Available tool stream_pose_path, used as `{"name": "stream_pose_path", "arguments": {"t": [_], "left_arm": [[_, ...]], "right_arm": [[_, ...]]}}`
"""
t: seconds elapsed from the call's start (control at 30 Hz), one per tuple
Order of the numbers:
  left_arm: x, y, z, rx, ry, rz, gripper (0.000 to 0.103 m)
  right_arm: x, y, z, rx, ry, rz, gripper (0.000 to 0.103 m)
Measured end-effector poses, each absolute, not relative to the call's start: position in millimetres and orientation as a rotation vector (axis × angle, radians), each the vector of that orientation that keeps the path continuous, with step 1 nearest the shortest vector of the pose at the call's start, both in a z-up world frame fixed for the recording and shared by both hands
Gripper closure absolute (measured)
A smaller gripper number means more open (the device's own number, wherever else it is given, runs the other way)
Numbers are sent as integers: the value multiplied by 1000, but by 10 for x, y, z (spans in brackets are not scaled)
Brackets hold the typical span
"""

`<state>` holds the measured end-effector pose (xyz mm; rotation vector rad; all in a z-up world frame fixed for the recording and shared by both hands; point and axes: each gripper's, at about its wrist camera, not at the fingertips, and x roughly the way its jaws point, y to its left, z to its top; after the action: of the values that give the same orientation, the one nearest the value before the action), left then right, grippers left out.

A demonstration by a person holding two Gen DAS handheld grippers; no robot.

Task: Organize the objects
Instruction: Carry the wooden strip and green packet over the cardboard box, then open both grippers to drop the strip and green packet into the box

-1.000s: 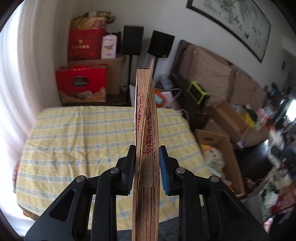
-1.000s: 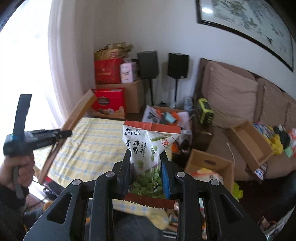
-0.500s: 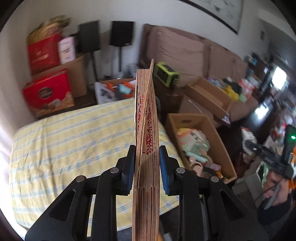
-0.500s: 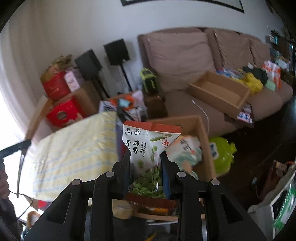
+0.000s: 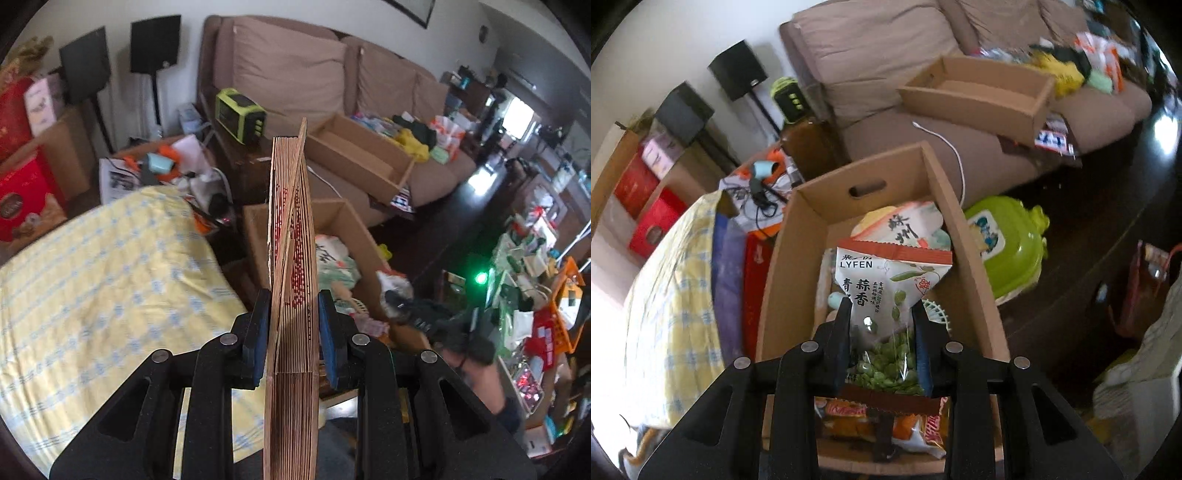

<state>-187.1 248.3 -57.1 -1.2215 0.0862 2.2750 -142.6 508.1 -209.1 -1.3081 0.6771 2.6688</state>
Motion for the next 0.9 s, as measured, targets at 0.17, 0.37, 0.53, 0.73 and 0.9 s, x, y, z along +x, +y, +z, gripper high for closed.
{"name": "stream_pose_path", "arguments": {"t": [0.17,0.37,0.53,0.73,0.9], "left_arm": [[-1996,2838,-812,-1300,36,2198,80],[-2180,3214,-1194,-1385,26,2180,80],[-2247,3465,-1449,-1409,50,2210,80],[-2287,3662,-1728,-1451,35,2184,80],[-2434,3815,-1891,-1476,10,2157,80]], "right_arm": [[-1420,4947,-2114,-1368,552,2662,74],[-1375,5029,-2221,-1404,556,2755,74],[-1278,5329,-2514,-1448,711,2650,74],[-1270,5354,-2374,-1343,769,2717,74],[-1335,5300,-2397,-1361,612,2682,74]]}}
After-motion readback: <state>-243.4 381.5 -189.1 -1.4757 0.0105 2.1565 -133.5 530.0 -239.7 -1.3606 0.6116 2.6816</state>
